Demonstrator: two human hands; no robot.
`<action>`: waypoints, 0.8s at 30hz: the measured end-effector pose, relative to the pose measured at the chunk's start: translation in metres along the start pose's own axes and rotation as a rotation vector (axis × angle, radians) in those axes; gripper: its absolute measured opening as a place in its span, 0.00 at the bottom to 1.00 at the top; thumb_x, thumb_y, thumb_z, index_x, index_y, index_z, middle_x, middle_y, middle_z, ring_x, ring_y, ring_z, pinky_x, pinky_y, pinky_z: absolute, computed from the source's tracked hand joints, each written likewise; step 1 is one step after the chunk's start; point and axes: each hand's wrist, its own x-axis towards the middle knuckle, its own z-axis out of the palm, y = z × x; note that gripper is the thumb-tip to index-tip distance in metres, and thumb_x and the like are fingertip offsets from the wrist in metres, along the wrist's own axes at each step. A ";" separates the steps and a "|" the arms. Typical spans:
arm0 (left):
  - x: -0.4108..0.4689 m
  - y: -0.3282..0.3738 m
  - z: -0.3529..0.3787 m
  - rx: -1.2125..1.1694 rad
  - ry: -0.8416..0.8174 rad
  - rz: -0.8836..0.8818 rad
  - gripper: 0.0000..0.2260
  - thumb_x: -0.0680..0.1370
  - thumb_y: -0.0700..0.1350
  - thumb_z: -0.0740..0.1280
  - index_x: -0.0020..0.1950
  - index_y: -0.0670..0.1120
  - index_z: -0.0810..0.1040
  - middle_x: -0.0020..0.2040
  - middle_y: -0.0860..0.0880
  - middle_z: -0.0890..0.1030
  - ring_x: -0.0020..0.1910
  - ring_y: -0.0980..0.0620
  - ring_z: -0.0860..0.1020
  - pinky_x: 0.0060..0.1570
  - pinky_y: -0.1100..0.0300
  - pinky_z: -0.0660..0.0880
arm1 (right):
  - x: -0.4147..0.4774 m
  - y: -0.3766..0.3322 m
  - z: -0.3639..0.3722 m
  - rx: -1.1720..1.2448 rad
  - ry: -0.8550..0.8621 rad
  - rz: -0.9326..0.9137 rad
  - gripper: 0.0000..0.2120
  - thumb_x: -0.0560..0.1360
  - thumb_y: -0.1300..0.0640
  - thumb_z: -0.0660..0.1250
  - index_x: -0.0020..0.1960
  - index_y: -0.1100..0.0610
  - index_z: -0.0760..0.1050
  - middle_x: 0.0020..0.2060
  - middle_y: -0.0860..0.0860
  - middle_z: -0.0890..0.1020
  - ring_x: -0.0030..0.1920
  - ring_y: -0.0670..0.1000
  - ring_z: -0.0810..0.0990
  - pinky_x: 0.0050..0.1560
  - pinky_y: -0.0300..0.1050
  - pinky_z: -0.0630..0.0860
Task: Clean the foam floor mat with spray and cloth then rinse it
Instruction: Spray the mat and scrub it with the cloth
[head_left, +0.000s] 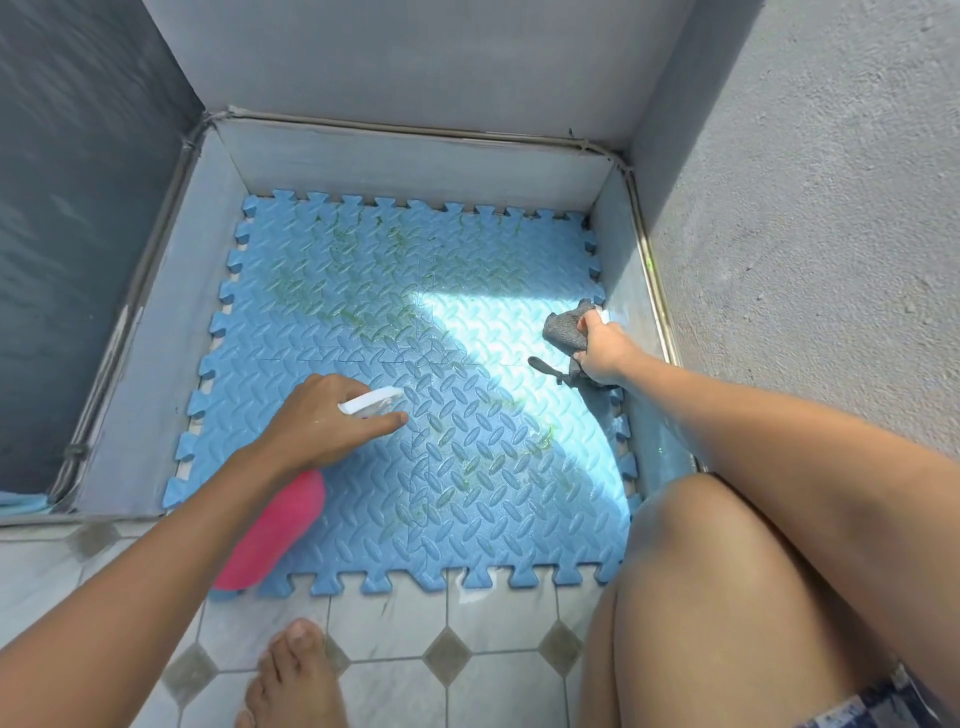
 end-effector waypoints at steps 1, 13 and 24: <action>0.000 -0.001 -0.002 -0.076 -0.079 0.022 0.28 0.69 0.67 0.73 0.34 0.41 0.75 0.26 0.51 0.75 0.28 0.51 0.74 0.34 0.55 0.69 | 0.000 0.000 0.000 0.005 0.000 -0.001 0.18 0.78 0.58 0.67 0.64 0.50 0.63 0.54 0.57 0.72 0.47 0.56 0.79 0.46 0.52 0.80; -0.017 0.002 0.008 0.056 -0.339 0.073 0.25 0.68 0.66 0.74 0.29 0.47 0.70 0.24 0.54 0.69 0.25 0.56 0.66 0.32 0.58 0.62 | 0.002 0.004 0.001 -0.014 0.014 -0.033 0.18 0.79 0.57 0.67 0.64 0.50 0.63 0.55 0.58 0.73 0.46 0.56 0.79 0.41 0.49 0.77; -0.023 -0.022 -0.021 -0.086 0.165 -0.013 0.27 0.69 0.68 0.71 0.30 0.46 0.66 0.24 0.52 0.66 0.27 0.50 0.67 0.33 0.56 0.65 | -0.067 -0.091 0.031 -0.124 -0.049 -0.535 0.16 0.81 0.55 0.62 0.68 0.51 0.68 0.53 0.53 0.73 0.44 0.51 0.77 0.39 0.41 0.73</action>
